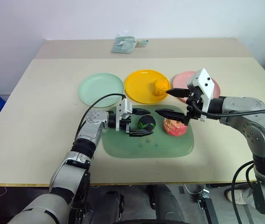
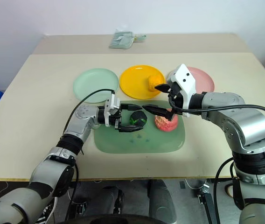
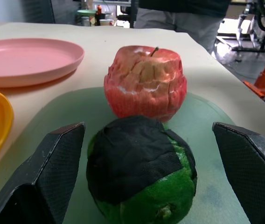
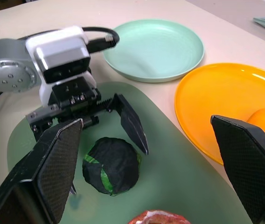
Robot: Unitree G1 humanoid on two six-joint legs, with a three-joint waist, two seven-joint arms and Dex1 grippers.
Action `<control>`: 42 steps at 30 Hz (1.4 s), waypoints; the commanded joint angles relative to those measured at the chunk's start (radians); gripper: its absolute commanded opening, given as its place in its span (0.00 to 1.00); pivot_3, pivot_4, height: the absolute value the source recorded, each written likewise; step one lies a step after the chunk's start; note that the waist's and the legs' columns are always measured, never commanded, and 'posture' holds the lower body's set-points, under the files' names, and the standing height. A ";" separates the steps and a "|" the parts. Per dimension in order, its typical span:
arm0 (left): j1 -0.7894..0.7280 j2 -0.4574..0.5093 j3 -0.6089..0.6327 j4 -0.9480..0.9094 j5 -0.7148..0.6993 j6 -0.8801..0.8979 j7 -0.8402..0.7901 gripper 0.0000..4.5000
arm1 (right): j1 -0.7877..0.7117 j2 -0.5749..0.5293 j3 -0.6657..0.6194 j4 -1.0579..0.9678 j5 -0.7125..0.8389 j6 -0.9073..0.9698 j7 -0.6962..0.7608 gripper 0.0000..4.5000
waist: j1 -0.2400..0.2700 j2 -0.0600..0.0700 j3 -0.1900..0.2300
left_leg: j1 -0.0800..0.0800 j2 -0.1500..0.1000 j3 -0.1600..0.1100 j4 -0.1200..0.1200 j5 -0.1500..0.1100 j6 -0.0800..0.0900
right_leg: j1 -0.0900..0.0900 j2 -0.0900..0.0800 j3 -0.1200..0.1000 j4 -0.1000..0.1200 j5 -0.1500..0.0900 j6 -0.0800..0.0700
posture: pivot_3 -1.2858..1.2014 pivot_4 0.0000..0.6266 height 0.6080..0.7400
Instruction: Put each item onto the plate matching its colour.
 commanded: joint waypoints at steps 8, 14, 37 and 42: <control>-0.013 0.000 0.023 0.044 -0.003 -0.055 0.065 0.72 | -0.014 -0.014 -0.018 -0.022 -0.012 -0.034 -0.014 1.00 | 0.000 0.000 0.000 | 0.000 0.000 0.000 0.000 0.000 0.000 | 0.000 0.000 0.000 0.000 0.000 0.000 | 0.52 0.24 1.00; -0.080 0.001 0.146 0.042 -0.091 0.017 0.202 0.72 | -0.021 -0.003 -0.016 -0.013 -0.020 -0.048 -0.031 1.00 | 0.000 0.000 0.000 | 0.000 0.000 0.000 0.000 0.000 0.000 | 0.000 0.000 0.000 0.000 0.000 0.000 | 0.52 0.24 1.00; -0.194 0.104 0.369 0.193 -0.086 -0.107 0.763 1.00 | -0.083 0.093 0.050 0.112 -0.159 -0.174 -0.093 1.00 | 0.004 0.000 0.000 | -0.002 -0.002 -0.001 -0.001 0.001 -0.002 | -0.001 -0.002 -0.001 -0.001 0.000 0.000 | 0.52 0.24 1.00; -0.116 0.153 0.331 -0.029 -0.249 0.096 0.348 1.00 | -0.028 -0.011 0.018 0.089 -0.092 -0.030 -0.012 1.00 | 0.000 0.000 0.000 | -0.002 -0.002 -0.001 -0.001 0.001 -0.002 | -0.001 -0.002 -0.001 -0.001 0.000 0.000 | 0.52 0.24 1.00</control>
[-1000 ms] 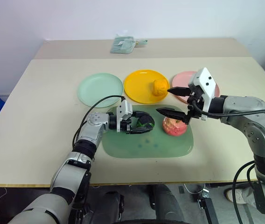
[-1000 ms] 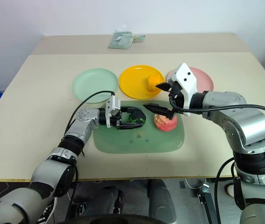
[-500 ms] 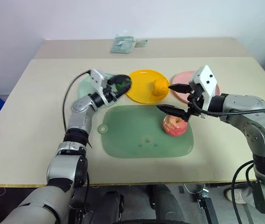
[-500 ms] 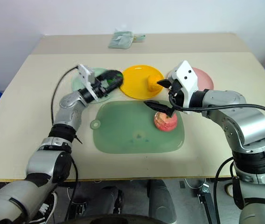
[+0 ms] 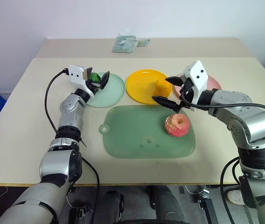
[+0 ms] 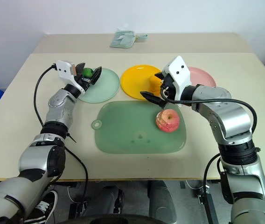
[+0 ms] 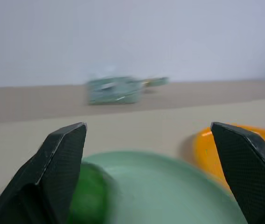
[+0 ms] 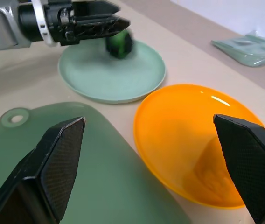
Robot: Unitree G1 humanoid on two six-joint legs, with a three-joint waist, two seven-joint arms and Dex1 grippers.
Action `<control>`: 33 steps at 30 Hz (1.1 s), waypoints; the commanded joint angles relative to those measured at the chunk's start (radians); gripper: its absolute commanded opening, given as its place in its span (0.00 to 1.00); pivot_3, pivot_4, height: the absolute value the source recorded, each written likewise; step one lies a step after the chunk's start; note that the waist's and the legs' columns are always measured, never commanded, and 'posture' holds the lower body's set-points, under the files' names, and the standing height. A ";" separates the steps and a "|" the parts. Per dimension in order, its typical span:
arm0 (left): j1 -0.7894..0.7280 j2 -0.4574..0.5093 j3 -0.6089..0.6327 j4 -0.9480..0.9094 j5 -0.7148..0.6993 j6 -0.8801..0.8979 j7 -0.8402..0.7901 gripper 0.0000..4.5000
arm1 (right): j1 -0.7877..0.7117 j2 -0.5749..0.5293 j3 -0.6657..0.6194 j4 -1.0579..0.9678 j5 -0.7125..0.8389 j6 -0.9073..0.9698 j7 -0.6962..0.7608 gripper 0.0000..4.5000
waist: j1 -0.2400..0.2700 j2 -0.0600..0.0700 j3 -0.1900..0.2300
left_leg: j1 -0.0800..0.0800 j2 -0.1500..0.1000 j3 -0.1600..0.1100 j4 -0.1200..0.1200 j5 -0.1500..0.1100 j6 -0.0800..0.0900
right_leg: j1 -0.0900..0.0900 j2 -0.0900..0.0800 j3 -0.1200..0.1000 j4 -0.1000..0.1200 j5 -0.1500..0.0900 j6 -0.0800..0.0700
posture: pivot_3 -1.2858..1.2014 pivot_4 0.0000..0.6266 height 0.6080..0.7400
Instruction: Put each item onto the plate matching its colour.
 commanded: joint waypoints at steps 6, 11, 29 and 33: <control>0.199 0.233 -0.108 -0.490 -0.272 0.518 -0.631 1.00 | 0.110 -0.204 -0.084 -0.073 0.140 0.227 0.129 1.00 | -0.013 0.000 0.000 | 0.002 0.002 0.002 -0.001 0.000 0.001 | -0.001 0.002 0.002 0.001 0.000 0.000 | 0.52 0.24 1.00; 0.283 0.370 -0.185 -0.636 -0.272 0.698 -0.732 1.00 | 0.147 -0.224 -0.042 -0.064 0.098 0.206 0.123 1.00 | -0.009 0.000 0.000 | 0.004 0.003 0.002 -0.001 -0.002 0.004 | 0.001 0.004 0.002 0.002 0.000 0.000 | 0.52 0.24 1.00; 0.314 0.362 -0.162 -0.687 -0.236 0.654 -0.662 1.00 | -0.002 -0.080 -0.100 0.231 -0.048 -0.027 -0.049 0.76 | -0.008 0.000 0.000 | 0.004 0.003 0.003 0.000 0.000 -0.001 | 0.001 0.002 0.003 0.001 0.000 0.000 | 0.52 0.24 1.00; 0.291 0.316 -0.160 -0.609 -0.158 0.493 -0.579 1.00 | -0.109 -0.031 -0.127 0.486 -0.177 -0.195 -0.217 0.76 | -0.001 0.000 0.000 | 0.003 0.003 0.002 -0.001 0.001 -0.002 | 0.000 0.003 0.002 0.001 0.000 0.000 | 0.52 0.24 1.00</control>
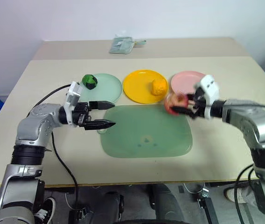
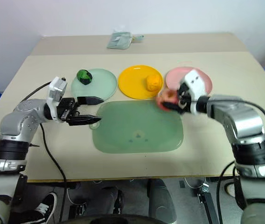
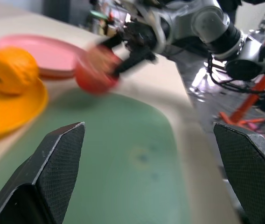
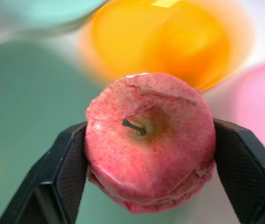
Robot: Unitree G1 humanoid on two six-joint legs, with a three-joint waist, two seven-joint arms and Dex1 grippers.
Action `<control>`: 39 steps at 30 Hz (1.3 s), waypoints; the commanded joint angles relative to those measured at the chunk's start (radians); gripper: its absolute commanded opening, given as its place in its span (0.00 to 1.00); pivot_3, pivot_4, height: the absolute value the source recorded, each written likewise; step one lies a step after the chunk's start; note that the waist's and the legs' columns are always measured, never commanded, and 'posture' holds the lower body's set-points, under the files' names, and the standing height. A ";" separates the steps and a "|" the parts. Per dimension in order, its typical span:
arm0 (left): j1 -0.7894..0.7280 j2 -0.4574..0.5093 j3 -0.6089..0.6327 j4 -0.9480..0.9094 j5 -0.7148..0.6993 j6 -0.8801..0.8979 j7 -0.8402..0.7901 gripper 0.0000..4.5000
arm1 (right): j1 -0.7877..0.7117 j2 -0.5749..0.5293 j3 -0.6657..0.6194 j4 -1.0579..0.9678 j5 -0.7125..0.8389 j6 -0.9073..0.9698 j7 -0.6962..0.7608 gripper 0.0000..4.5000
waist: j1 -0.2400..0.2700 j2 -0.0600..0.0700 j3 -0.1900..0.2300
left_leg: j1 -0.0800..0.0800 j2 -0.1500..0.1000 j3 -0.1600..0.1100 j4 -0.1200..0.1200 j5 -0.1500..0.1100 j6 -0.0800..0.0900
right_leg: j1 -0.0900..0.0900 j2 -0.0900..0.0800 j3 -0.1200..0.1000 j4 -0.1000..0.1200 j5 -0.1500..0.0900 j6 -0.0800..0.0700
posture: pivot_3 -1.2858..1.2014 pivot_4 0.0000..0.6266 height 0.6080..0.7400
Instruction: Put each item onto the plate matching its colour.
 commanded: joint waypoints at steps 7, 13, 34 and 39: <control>-0.035 -0.055 0.047 0.033 0.023 -0.137 0.072 1.00 | -0.171 0.123 -0.066 0.477 -0.169 -0.323 -0.189 0.76 | -0.013 0.000 0.000 | -0.001 -0.001 0.001 -0.001 -0.001 0.001 | -0.001 -0.001 0.001 0.000 0.000 -0.001 | 0.52 0.24 1.00; -0.021 -0.058 0.065 0.017 0.007 -0.140 0.079 1.00 | -0.236 0.143 -0.099 0.575 -0.176 -0.482 -0.172 0.98 | -0.014 0.000 0.000 | -0.001 0.000 0.002 -0.001 0.000 0.001 | -0.001 0.000 0.001 0.001 0.000 -0.001 | 0.52 0.24 1.00; 0.098 -0.044 0.087 -0.106 -0.014 -0.146 0.106 1.00 | 0.232 -0.034 -0.028 -0.290 0.163 -0.154 0.343 0.98 | -0.002 0.000 0.000 | 0.001 0.000 -0.001 0.002 -0.001 0.002 | 0.003 0.000 0.000 0.000 0.001 -0.001 | 0.52 0.24 1.00; 0.108 -0.054 0.059 -0.121 -0.002 -0.134 0.124 1.00 | 0.267 -0.052 -0.042 -0.346 0.189 -0.099 0.328 0.98 | -0.002 0.000 0.000 | 0.001 0.000 -0.001 0.002 -0.001 0.002 | 0.003 0.000 0.000 0.000 0.001 -0.001 | 0.52 0.24 1.00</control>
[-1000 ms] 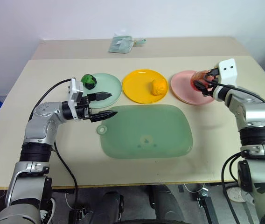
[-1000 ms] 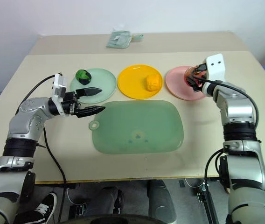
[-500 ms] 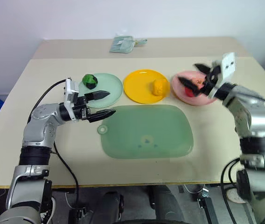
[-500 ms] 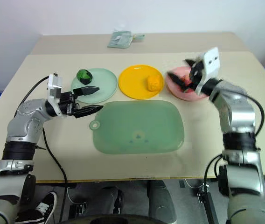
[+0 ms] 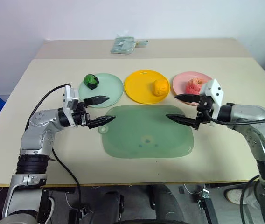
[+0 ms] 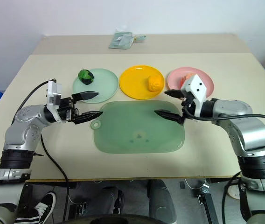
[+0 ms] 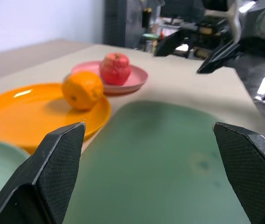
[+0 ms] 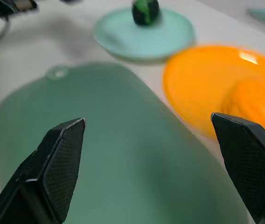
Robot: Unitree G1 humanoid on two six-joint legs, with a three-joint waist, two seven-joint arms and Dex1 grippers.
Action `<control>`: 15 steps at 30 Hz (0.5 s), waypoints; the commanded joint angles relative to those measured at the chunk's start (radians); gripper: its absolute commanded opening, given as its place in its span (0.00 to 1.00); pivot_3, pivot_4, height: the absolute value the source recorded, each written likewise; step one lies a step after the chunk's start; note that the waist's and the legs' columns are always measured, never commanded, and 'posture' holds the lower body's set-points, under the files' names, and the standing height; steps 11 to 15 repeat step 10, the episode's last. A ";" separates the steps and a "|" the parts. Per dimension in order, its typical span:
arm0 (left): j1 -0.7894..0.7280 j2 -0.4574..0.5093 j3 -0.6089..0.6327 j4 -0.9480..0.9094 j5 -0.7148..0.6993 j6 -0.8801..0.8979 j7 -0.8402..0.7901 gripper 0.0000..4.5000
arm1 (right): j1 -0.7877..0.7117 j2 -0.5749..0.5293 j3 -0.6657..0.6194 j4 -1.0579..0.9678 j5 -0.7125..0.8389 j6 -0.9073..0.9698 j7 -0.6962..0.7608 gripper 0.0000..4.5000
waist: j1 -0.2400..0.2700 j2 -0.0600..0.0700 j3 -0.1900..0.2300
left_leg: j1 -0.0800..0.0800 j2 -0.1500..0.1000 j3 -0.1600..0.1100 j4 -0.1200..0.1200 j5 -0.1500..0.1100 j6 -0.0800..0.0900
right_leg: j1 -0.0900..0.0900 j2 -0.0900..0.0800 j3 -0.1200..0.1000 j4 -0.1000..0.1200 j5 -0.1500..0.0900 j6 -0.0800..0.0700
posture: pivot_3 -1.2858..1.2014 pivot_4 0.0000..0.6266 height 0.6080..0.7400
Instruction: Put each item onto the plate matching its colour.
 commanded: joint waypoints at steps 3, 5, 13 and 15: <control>-0.002 -0.014 -0.017 -0.058 0.002 0.003 0.033 1.00 | -0.014 0.010 -0.020 -0.081 0.038 0.047 -0.021 0.98 | -0.002 0.000 0.000 | 0.000 0.000 0.000 0.000 0.000 0.000 | 0.000 0.000 0.000 0.000 0.000 0.000 | 0.52 0.24 1.00; 0.009 -0.019 -0.006 -0.075 -0.006 -0.002 0.052 1.00 | -0.048 0.001 -0.016 -0.064 0.042 0.061 -0.012 0.98 | -0.001 0.000 0.000 | 0.000 0.000 0.000 0.000 0.000 0.000 | 0.000 0.000 0.000 0.000 0.000 0.000 | 0.52 0.24 1.00; 0.052 -0.018 0.016 -0.121 -0.021 -0.003 0.097 1.00 | -0.158 0.001 0.008 0.038 0.024 0.039 0.036 0.98 | -0.003 0.000 0.000 | 0.001 0.000 0.000 0.000 0.000 0.000 | 0.000 0.000 0.000 0.000 0.000 0.000 | 0.52 0.24 1.00; 0.052 -0.018 0.016 -0.121 -0.021 -0.003 0.097 1.00 | -0.158 0.001 0.008 0.038 0.024 0.039 0.036 0.98 | -0.003 0.000 0.000 | 0.001 0.000 0.000 0.000 0.000 0.000 | 0.000 0.000 0.000 0.000 0.000 0.000 | 0.52 0.24 1.00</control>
